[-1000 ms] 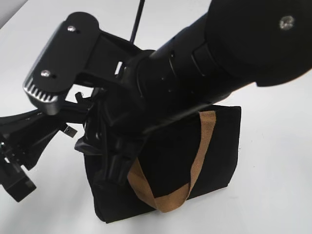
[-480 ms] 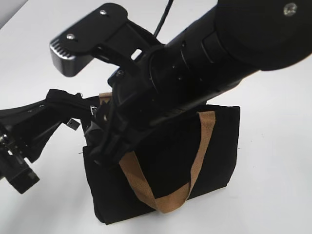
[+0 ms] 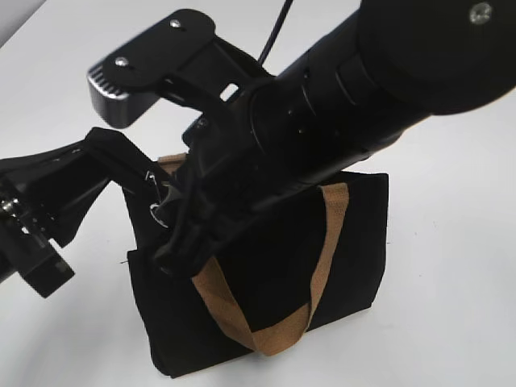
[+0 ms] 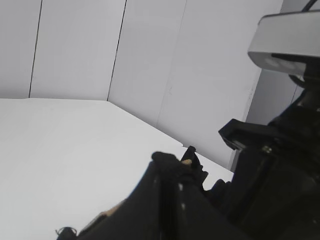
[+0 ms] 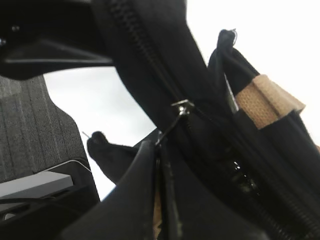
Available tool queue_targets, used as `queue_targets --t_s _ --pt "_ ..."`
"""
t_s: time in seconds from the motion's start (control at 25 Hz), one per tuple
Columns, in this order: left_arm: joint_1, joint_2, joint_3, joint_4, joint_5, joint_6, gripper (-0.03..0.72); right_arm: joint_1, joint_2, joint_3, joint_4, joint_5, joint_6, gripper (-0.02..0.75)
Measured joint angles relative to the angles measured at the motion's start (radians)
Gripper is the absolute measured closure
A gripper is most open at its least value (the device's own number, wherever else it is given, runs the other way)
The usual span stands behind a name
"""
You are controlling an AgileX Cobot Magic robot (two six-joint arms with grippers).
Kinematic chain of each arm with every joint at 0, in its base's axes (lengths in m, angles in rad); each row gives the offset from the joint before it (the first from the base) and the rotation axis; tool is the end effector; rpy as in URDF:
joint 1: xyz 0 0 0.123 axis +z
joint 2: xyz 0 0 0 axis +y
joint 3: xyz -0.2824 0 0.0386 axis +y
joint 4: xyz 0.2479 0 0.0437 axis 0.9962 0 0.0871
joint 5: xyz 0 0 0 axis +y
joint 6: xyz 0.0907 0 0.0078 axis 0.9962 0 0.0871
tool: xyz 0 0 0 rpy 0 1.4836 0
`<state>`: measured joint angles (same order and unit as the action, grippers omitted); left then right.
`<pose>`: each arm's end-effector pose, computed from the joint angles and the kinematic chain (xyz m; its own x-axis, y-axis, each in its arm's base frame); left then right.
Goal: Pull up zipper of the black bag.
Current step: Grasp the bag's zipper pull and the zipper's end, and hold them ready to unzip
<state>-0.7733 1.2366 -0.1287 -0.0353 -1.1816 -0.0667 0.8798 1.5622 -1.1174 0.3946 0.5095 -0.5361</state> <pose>0.1334 -0.1260 0.2146 0.0601 -0.1704 -0.9835 0.6821 0.7264 -0.0842 0.2027 0.2720 0.2722 -0.3077 -0.6592 -0.6862 -0.9105 0.4133 0.0112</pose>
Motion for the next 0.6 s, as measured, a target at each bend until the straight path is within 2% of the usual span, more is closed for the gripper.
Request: queue_targets --t_s 0.24,0.6 --pt "0.000 0.000 0.000 -0.043 0.024 0.000 0.686 -0.013 0.000 -0.004 -0.041 0.039 0.030 0.738" --pt "0.000 -0.003 -0.001 -0.159 0.179 0.000 0.686 -0.148 -0.059 -0.004 -0.047 0.111 0.050 0.738"
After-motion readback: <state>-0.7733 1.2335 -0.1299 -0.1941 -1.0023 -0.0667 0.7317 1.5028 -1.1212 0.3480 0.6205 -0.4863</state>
